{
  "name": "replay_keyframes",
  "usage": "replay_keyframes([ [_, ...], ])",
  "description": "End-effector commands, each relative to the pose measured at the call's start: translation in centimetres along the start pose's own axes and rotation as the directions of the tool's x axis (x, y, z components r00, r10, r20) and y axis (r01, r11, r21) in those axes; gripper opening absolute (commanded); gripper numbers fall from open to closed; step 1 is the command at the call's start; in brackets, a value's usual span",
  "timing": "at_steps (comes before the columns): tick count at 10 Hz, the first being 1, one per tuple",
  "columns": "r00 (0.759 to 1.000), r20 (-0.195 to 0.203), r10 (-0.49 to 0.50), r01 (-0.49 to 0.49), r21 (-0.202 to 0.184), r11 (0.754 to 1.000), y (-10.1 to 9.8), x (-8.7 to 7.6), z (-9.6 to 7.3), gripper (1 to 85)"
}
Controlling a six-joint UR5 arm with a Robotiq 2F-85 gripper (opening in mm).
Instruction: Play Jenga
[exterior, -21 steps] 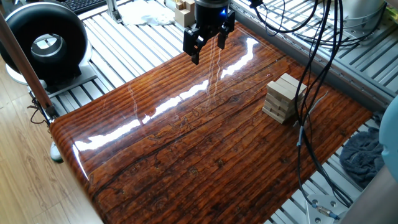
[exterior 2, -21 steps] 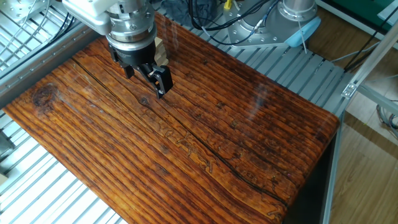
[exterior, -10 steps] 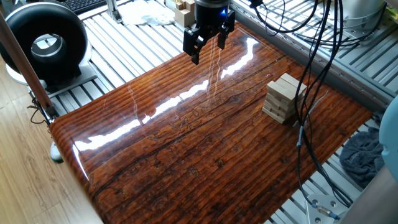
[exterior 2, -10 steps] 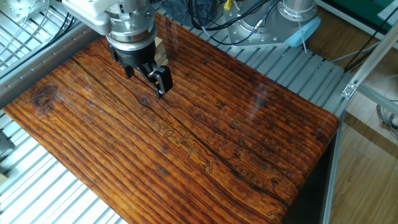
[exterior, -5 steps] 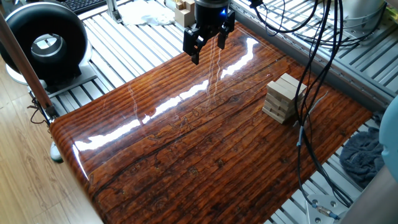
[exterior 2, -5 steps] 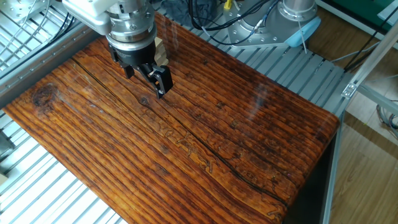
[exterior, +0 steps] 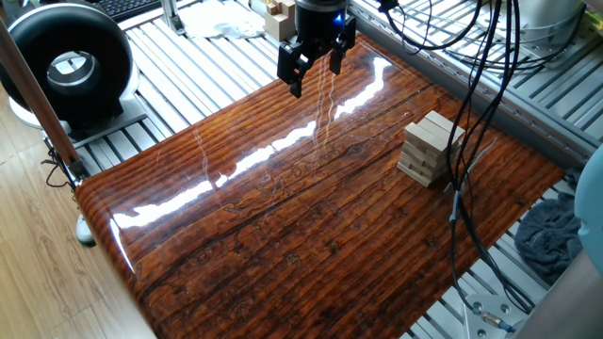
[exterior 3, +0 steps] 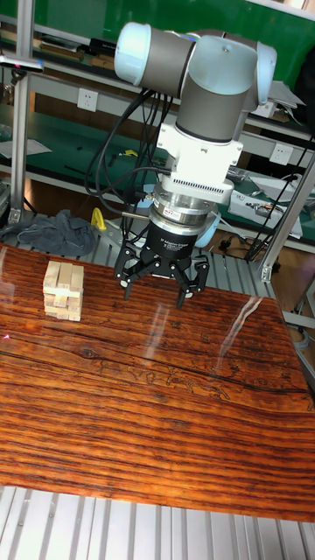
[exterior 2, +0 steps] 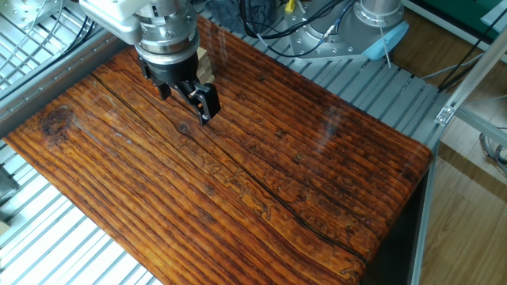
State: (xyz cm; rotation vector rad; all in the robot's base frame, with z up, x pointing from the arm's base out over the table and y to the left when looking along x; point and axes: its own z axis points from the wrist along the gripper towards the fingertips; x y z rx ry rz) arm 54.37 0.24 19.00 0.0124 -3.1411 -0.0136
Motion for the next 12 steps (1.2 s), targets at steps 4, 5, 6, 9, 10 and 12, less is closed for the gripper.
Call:
replay_keyframes([
  [4, 0.976, -0.069, 0.209, -0.210, -0.011, 0.978, 1.4, 1.7, 0.2, 1.3],
  [5, 0.976, -0.069, 0.209, -0.210, -0.011, 0.978, 1.4, 1.7, 0.2, 1.3],
  [6, 0.976, -0.069, 0.208, -0.210, -0.012, 0.978, 1.4, 1.7, 0.2, 1.3],
  [9, 0.978, -0.066, 0.198, -0.201, -0.035, 0.979, 1.0, 2.6, -0.4, 1.3],
  [10, 0.980, -0.047, 0.193, -0.195, -0.042, 0.980, 0.8, 2.8, -1.1, 1.3],
  [12, 0.987, 0.075, 0.144, -0.139, -0.073, 0.988, 0.5, 1.7, -2.3, 1.3],
])
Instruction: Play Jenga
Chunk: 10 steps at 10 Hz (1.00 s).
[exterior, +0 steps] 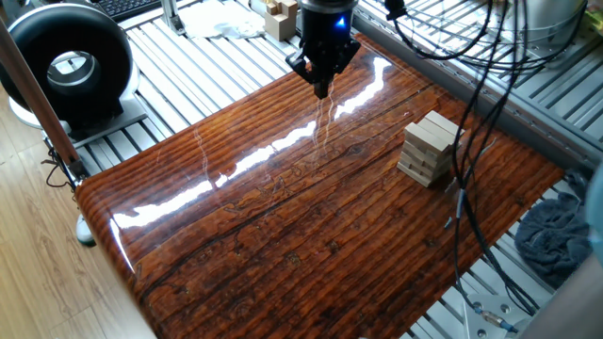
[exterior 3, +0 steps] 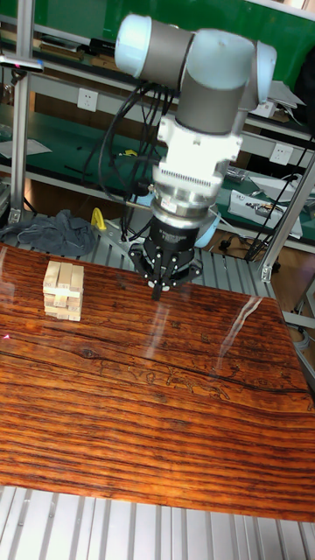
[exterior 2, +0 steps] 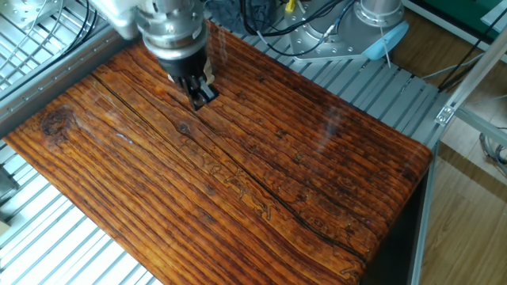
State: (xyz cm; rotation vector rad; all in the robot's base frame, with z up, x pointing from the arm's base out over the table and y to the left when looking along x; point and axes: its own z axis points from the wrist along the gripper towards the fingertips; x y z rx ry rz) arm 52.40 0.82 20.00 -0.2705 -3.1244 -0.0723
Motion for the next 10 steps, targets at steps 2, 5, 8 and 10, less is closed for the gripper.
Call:
replay_keyframes([
  [2, 0.973, 0.142, -0.183, 0.181, 0.022, 0.983, -2.4, 0.0, -0.6, 1.3],
  [5, 0.898, 0.207, -0.389, 0.364, 0.148, 0.919, -4.3, -2.0, -0.1, 1.3],
  [8, 0.903, 0.194, -0.383, 0.343, 0.210, 0.916, -6.0, -2.3, -0.3, 1.3],
  [10, 0.930, 0.157, -0.333, 0.304, 0.181, 0.935, -5.9, -0.9, 0.0, 1.3],
])
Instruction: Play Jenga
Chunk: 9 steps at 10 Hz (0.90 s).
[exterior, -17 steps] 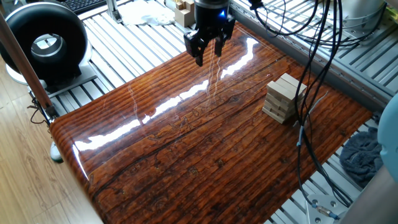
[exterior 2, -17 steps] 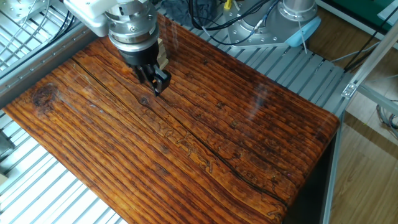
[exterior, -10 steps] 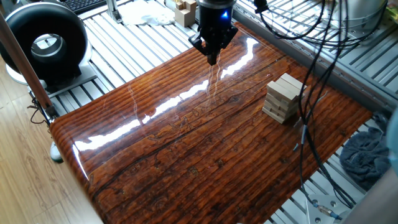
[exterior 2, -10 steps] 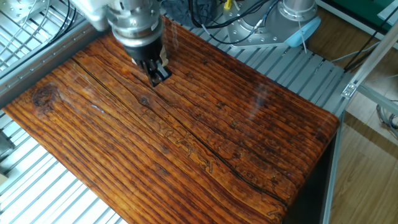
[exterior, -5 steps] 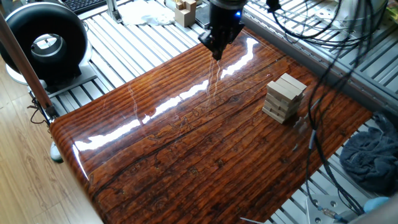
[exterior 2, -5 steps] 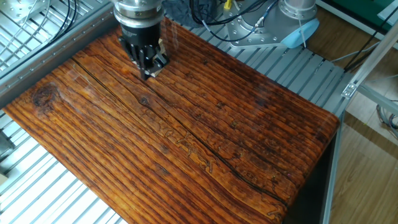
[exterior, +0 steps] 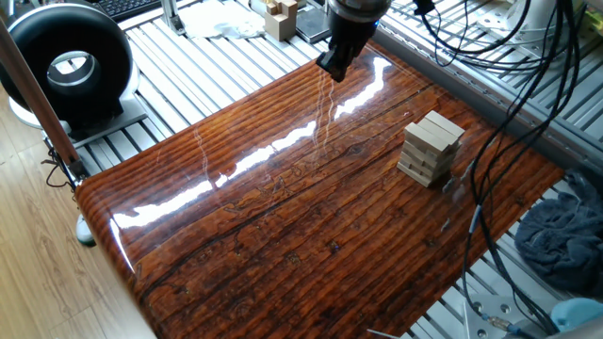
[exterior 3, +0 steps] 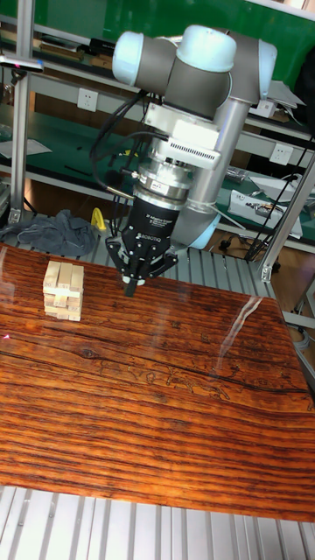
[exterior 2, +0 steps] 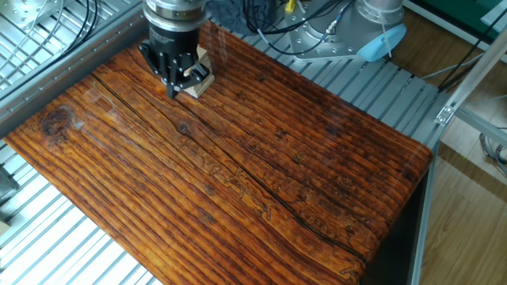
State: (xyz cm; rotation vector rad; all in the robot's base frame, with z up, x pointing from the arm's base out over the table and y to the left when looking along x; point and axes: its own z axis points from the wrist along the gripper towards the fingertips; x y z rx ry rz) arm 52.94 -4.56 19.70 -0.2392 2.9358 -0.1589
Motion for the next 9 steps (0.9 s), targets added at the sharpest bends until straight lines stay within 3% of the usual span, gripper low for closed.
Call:
replay_keyframes([
  [1, 0.999, -0.031, 0.030, -0.031, -0.034, 0.999, 0.8, 1.0, -0.1, 1.3],
  [2, 0.999, -0.030, 0.022, -0.024, -0.068, 0.997, 1.7, 1.0, -0.1, 1.3],
  [3, 1.000, -0.004, -0.009, 0.008, -0.065, 0.998, 0.9, 1.0, -0.4, 1.3],
  [4, 0.998, 0.036, -0.042, 0.044, -0.049, 0.998, 0.1, 0.5, -0.7, 1.3],
  [6, 0.993, 0.076, -0.087, 0.086, 0.014, 0.996, -1.5, -0.3, -1.4, 3.3],
  [7, 0.995, 0.074, -0.072, 0.072, 0.009, 0.997, -1.5, 0.1, -1.9, 4.0],
  [9, 0.999, 0.030, -0.026, 0.026, -0.007, 1.000, -1.6, 1.8, -2.3, 4.3],
])
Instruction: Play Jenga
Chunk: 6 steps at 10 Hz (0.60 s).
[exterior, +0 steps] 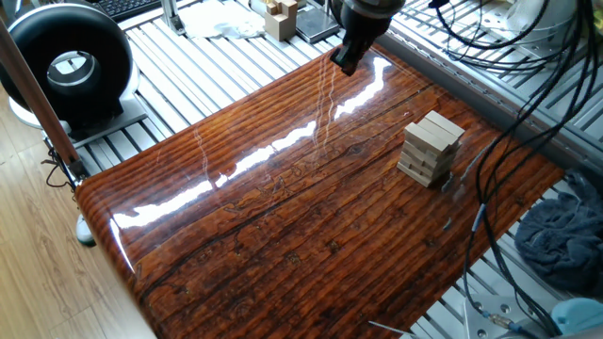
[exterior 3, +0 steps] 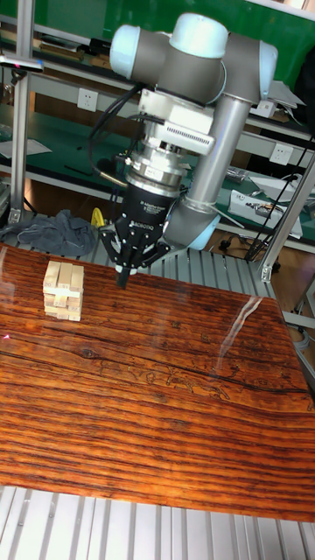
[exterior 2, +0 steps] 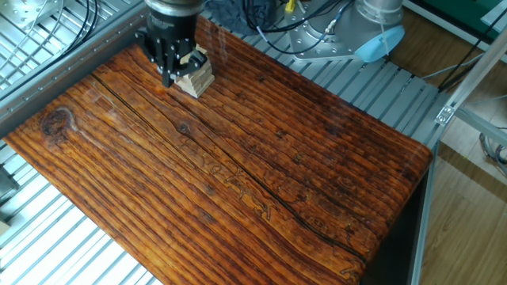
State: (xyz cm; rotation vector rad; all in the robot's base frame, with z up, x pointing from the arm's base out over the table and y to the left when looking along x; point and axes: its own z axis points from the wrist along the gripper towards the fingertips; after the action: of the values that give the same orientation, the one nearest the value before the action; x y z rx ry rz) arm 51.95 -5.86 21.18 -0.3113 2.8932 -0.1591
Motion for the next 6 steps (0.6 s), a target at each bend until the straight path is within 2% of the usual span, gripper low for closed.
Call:
replay_keyframes([
  [1, 0.997, -0.050, 0.058, -0.060, -0.029, 0.998, 0.0, 2.3, -0.7, 4.7],
  [3, 0.992, -0.103, 0.069, -0.075, -0.051, 0.996, -0.2, 4.7, -0.4, 6.3],
  [6, 0.976, -0.205, 0.078, -0.085, -0.029, 0.996, -1.0, 7.9, -0.6, 9.3],
])
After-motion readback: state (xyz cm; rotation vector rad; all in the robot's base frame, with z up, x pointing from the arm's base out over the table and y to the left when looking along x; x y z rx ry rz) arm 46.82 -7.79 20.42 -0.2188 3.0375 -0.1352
